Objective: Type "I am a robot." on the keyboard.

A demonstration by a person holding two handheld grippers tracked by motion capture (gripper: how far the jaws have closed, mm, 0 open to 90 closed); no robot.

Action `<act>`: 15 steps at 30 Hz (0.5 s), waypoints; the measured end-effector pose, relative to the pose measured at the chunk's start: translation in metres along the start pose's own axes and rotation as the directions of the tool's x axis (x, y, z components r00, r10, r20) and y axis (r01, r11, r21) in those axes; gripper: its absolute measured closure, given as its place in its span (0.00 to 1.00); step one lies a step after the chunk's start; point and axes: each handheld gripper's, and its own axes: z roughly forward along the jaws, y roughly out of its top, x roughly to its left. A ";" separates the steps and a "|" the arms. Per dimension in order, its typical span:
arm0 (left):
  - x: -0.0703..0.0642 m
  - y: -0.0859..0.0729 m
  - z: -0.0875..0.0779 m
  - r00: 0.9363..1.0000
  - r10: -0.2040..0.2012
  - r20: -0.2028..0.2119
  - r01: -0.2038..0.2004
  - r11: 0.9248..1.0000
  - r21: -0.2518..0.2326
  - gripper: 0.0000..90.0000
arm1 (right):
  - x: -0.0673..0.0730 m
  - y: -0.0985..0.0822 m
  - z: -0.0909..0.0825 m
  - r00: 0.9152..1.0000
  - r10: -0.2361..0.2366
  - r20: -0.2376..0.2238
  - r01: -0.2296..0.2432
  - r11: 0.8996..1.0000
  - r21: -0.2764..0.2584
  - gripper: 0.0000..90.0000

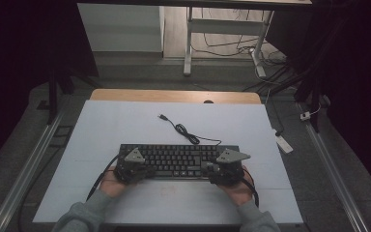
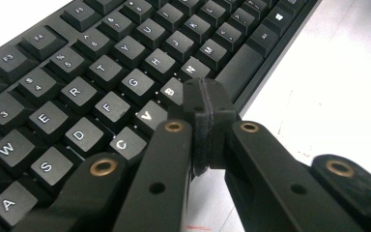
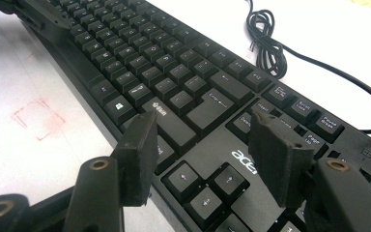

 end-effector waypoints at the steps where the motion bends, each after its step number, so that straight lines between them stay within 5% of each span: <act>1: 0.000 0.000 0.001 1.000 0.003 -0.001 -0.003 1.000 0.003 0.99 | 0.000 0.000 0.000 1.000 0.001 0.000 -0.001 1.000 0.000 0.49; 15: -0.001 -0.001 0.003 1.000 0.017 -0.006 -0.017 1.000 0.000 0.98 | -0.001 0.000 0.000 1.000 0.003 0.004 -0.003 1.000 -0.004 0.49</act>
